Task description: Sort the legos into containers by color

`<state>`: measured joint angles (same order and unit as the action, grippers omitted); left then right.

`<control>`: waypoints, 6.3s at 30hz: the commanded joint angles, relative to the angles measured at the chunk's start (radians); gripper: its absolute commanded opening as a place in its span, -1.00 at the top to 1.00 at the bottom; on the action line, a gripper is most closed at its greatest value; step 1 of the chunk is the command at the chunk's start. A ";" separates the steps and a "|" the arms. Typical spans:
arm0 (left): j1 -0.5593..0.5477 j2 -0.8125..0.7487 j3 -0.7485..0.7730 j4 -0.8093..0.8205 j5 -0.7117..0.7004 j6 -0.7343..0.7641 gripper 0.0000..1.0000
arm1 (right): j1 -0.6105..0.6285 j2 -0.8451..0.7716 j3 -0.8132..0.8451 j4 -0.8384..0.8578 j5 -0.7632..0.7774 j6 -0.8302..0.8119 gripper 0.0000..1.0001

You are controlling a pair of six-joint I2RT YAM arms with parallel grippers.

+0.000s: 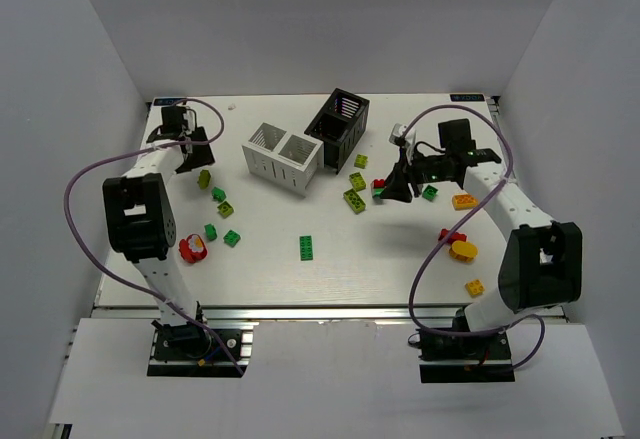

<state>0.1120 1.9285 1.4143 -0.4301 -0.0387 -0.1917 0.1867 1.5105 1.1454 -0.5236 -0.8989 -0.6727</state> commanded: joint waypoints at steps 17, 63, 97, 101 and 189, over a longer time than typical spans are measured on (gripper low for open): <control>-0.038 0.084 0.038 -0.087 -0.035 0.178 -0.04 | 0.003 0.089 0.128 -0.007 -0.058 -0.018 0.01; -0.311 -0.152 0.041 0.206 0.186 -0.339 0.52 | 0.005 -0.041 0.002 0.175 0.032 0.179 0.72; -0.311 -0.660 -0.306 0.180 -0.116 -0.347 -0.19 | 0.266 0.157 0.126 0.151 0.446 0.363 0.10; -0.295 -0.782 -0.477 0.153 -0.170 -0.396 -0.61 | 0.326 0.243 0.172 0.152 0.603 0.439 -0.19; -0.287 -1.002 -0.853 0.157 -0.234 -0.620 -0.77 | 0.451 0.586 0.703 0.726 0.279 0.424 1.00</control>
<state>-0.1787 0.9344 0.5636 -0.2695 -0.2737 -0.8062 0.6254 2.0689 1.7813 0.1093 -0.6651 -0.2901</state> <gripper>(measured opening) 0.882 0.425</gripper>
